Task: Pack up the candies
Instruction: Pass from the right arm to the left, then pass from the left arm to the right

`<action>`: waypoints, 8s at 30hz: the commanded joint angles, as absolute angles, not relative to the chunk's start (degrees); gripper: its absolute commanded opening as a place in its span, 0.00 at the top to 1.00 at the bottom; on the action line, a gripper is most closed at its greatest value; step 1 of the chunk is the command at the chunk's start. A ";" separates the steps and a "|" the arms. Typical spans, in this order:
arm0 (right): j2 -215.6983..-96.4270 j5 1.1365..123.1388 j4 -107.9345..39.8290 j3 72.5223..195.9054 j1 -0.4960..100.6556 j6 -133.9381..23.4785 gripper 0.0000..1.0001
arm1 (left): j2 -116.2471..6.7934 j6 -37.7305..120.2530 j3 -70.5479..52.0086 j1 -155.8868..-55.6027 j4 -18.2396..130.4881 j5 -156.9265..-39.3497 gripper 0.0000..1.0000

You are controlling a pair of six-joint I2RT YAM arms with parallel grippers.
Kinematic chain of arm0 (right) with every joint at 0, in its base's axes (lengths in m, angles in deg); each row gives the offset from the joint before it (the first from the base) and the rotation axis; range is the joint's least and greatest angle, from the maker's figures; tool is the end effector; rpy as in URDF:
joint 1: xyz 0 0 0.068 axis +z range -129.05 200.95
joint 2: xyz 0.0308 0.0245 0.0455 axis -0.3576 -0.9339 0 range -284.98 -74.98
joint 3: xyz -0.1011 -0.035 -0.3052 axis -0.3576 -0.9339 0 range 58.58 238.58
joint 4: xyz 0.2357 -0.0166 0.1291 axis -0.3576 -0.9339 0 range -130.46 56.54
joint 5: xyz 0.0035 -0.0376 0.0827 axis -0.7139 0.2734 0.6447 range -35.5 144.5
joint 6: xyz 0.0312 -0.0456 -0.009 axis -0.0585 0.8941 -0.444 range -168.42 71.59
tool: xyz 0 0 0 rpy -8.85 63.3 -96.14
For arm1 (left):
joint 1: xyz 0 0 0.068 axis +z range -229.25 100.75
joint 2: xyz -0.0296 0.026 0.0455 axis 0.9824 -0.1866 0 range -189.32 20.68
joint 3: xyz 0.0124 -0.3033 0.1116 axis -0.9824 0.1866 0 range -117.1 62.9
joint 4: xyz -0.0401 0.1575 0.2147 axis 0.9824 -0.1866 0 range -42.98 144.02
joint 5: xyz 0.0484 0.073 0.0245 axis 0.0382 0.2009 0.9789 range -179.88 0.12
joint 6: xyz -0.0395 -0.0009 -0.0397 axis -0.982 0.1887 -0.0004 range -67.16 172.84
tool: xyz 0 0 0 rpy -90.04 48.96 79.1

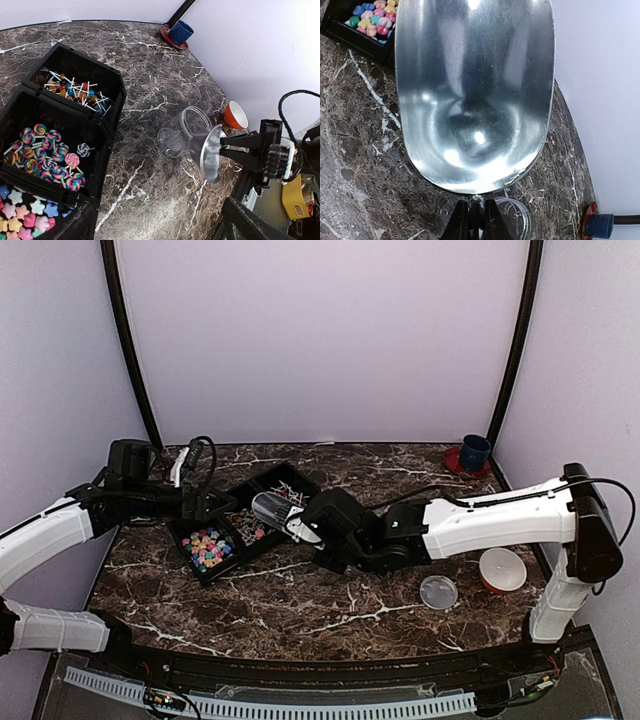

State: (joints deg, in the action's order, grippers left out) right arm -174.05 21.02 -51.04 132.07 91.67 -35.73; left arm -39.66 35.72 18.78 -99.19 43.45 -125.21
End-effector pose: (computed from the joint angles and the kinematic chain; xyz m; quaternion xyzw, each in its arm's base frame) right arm 0.1528 0.3721 0.2977 -0.4991 0.7322 -0.0465 0.4610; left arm 0.1972 -0.0953 0.3274 0.1790 0.8074 -0.4037 0.3913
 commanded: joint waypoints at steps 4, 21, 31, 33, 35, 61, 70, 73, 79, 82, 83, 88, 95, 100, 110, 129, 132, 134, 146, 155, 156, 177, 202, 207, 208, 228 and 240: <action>-178.64 17.34 -49.85 136.30 94.93 -33.48 1.00 | -39.38 36.52 19.66 -100.44 46.88 -130.60 0.13; -179.92 16.43 -48.82 138.69 97.90 -31.11 1.00 | -43.67 36.49 19.56 -101.09 45.33 -131.88 0.43; -180.89 14.32 -47.40 139.65 98.04 -30.67 1.00 | -45.08 36.09 19.89 -101.47 46.30 -136.77 0.53; -180.93 14.50 -46.86 139.74 98.04 -30.26 1.00 | -45.36 36.23 19.83 -101.68 45.97 -136.95 0.56; -181.08 14.78 -46.80 140.09 98.12 -29.94 1.00 | -45.50 36.32 19.75 -101.71 45.79 -137.06 0.59; -166.90 19.90 -28.86 121.87 98.67 -23.85 0.12 | -43.59 35.30 20.76 -101.74 48.47 -139.39 1.00; -159.94 29.61 -16.68 112.25 98.45 -21.13 0.02 | -43.32 33.90 21.48 -101.67 51.19 -143.09 1.00; -159.05 32.22 -12.54 110.12 98.39 -20.15 0.00 | -43.33 33.15 21.87 -101.74 52.43 -144.63 1.00; -160.55 30.78 -7.13 109.11 98.47 -19.36 0.25 | -43.43 32.30 22.12 -101.71 53.34 -145.66 1.00; -160.33 30.61 -3.17 108.18 98.47 -19.78 0.29 | -43.57 31.78 22.34 -101.70 54.00 -146.52 1.00; -160.43 30.57 -2.04 107.88 98.47 -19.50 0.30 | -43.57 31.74 22.38 -101.73 54.02 -146.52 1.00; -162.41 30.69 -1.52 108.35 98.47 -16.75 0.36 | -43.79 31.48 22.38 -101.74 54.21 -146.78 1.00; -164.55 30.39 -2.41 108.74 98.60 -15.70 0.48 | -43.74 31.39 22.48 -101.75 54.55 -147.19 1.00; -166.67 27.93 -3.55 110.83 98.54 -15.58 0.54 | -43.99 31.32 22.48 -101.72 54.56 -147.16 1.00; -168.70 28.02 -3.46 112.19 98.74 -15.59 0.66 | -44.01 31.47 22.48 -101.72 54.22 -146.98 1.00; -166.74 29.88 -0.31 109.99 99.35 -14.09 0.87 | -44.18 31.74 22.38 -101.73 53.78 -146.51 1.00; -164.79 30.54 0.27 109.38 99.44 -14.28 0.88 | -44.23 31.74 22.38 -101.70 53.75 -146.51 1.00; -164.52 30.92 0.93 108.92 99.51 -14.39 0.88 | -44.27 31.75 22.38 -101.74 53.76 -146.66 1.00; -163.51 32.47 3.95 107.56 99.69 -14.61 0.92 | -44.27 30.94 22.64 -101.72 54.78 -147.66 1.00; -162.70 32.27 6.26 106.34 99.70 -14.29 0.85 | -44.42 30.43 22.82 -101.69 55.61 -148.47 1.00; -162.70 32.26 6.24 106.31 99.70 -14.20 0.86 | -44.36 30.41 22.82 -101.72 55.76 -148.55 1.00; -165.59 29.85 2.30 107.80 99.62 -13.19 0.76 | -43.84 30.18 23.13 -101.74 57.09 -150.37 1.00; -165.53 31.12 3.37 108.38 99.63 -13.63 0.82 | -43.79 29.90 23.26 -101.72 57.24 -150.63 1.00; -165.95 31.04 3.74 108.92 99.66 -13.13 0.80 | -43.84 29.65 23.35 -101.73 57.71 -151.02 1.00; -165.90 31.07 3.84 109.07 99.62 -13.08 0.80 | -43.83 29.70 23.35 -101.70 57.71 -151.08 1.00; -165.16 34.19 1.23 109.74 99.53 -14.22 1.00 | -43.99 30.62 22.82 -101.71 56.37 -149.73 0.78; -158.58 35.03 -19.73 116.32 94.43 -27.06 1.00 | -40.53 40.01 14.35 -100.08 38.62 -119.30 0.05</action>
